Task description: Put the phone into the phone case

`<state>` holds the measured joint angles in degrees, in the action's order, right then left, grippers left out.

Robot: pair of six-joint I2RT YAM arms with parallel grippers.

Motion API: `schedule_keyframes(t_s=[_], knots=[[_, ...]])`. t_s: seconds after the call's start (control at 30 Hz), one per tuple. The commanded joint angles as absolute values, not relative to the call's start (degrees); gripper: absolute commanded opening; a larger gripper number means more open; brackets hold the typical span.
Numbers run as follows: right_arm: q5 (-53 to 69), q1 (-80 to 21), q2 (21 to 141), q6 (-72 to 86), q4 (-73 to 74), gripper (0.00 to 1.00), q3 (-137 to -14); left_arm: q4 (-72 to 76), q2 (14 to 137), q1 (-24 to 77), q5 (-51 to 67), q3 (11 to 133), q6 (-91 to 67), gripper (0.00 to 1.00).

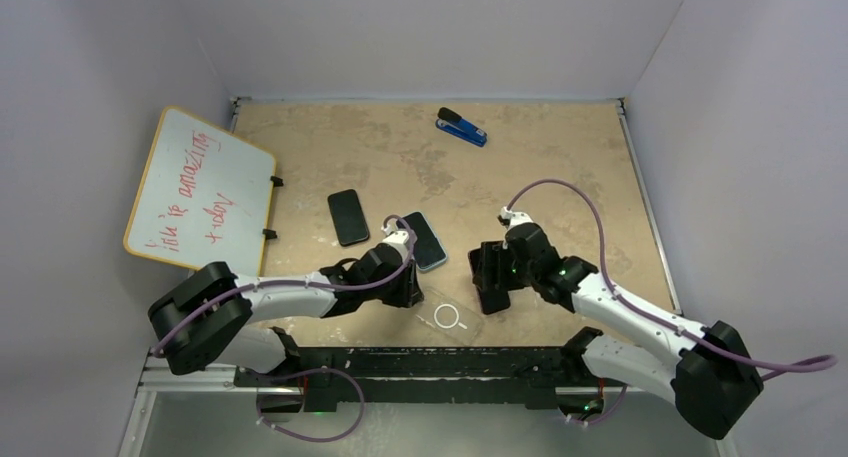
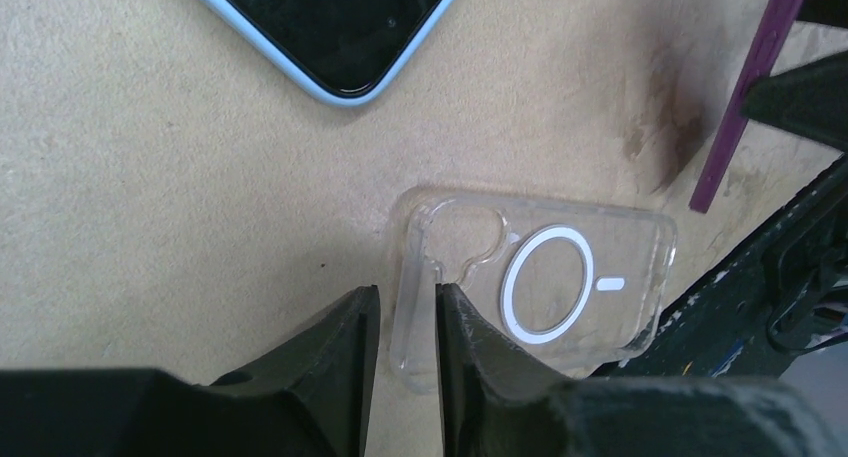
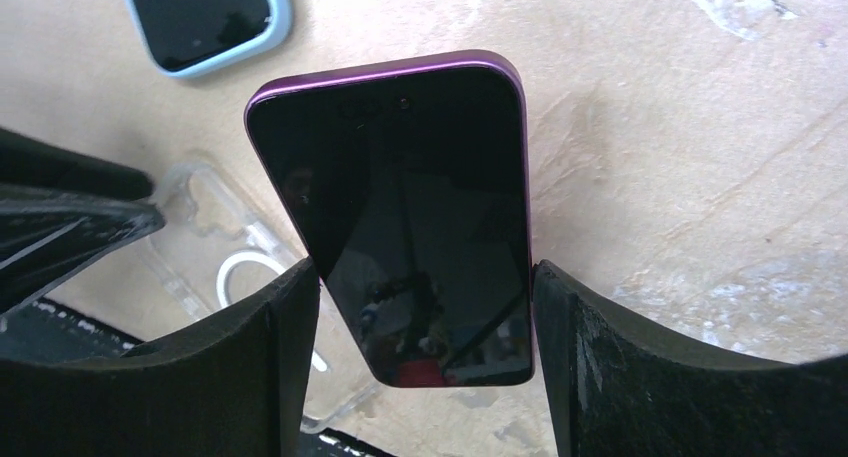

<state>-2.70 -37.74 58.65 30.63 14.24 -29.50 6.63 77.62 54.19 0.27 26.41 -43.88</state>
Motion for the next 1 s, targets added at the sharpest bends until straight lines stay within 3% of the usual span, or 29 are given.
schedule_keyframes(t_s=[0.0,0.2,0.97], knots=[[-1.4,-39.5,55.5,31.3,10.8,0.34,-29.1,7.7,79.6,54.6,1.2,27.6,-42.2,0.25],[-0.1,-42.8,55.6,31.4,8.4,0.33,-29.0,4.0,77.4,54.6,0.2,28.2,-41.7,0.0],[1.2,-57.7,65.3,27.3,-23.2,0.31,-22.6,-2.3,69.5,54.5,-3.9,28.7,-35.4,0.0]])
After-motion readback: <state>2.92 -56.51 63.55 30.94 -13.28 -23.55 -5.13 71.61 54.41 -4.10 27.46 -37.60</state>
